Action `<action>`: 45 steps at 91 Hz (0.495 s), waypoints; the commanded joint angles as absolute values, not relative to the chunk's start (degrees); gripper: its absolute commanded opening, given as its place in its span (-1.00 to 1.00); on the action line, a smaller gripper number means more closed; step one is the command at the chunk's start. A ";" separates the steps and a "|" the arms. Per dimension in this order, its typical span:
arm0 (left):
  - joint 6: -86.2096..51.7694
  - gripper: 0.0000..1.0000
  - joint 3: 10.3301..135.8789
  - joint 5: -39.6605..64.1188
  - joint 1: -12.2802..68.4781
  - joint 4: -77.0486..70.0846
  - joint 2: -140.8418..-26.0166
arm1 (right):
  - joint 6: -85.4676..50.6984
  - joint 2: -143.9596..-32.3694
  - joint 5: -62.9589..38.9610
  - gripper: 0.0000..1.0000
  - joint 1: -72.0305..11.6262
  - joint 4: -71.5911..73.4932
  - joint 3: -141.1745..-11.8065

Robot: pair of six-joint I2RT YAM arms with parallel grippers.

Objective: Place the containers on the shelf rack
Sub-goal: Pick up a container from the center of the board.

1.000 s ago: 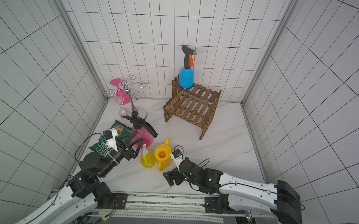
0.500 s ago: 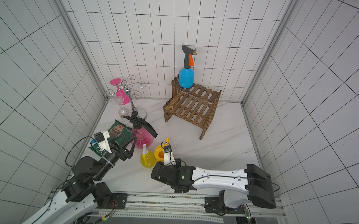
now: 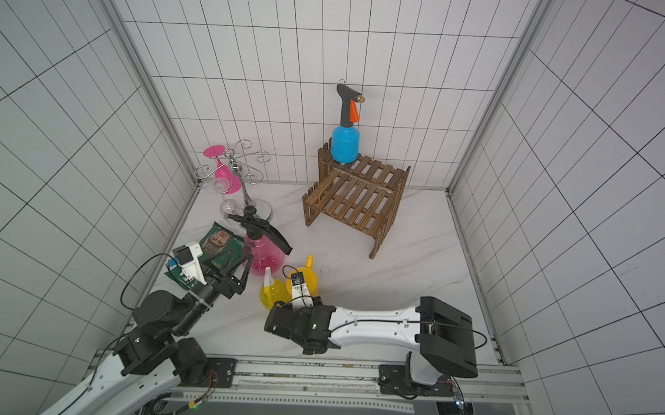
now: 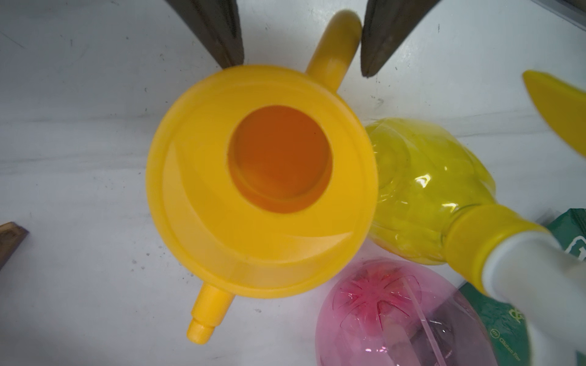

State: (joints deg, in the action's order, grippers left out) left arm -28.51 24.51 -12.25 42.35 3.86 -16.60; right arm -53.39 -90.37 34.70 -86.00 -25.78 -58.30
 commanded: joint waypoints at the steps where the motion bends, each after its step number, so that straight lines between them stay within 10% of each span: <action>1: -27.77 0.97 24.03 -12.80 42.63 4.44 -16.00 | -54.54 -89.67 33.84 0.01 -83.51 -27.50 -56.96; 45: -27.13 0.97 24.14 -11.64 42.63 3.66 -17.02 | -34.54 -83.16 25.94 -0.55 -74.44 -14.93 -44.64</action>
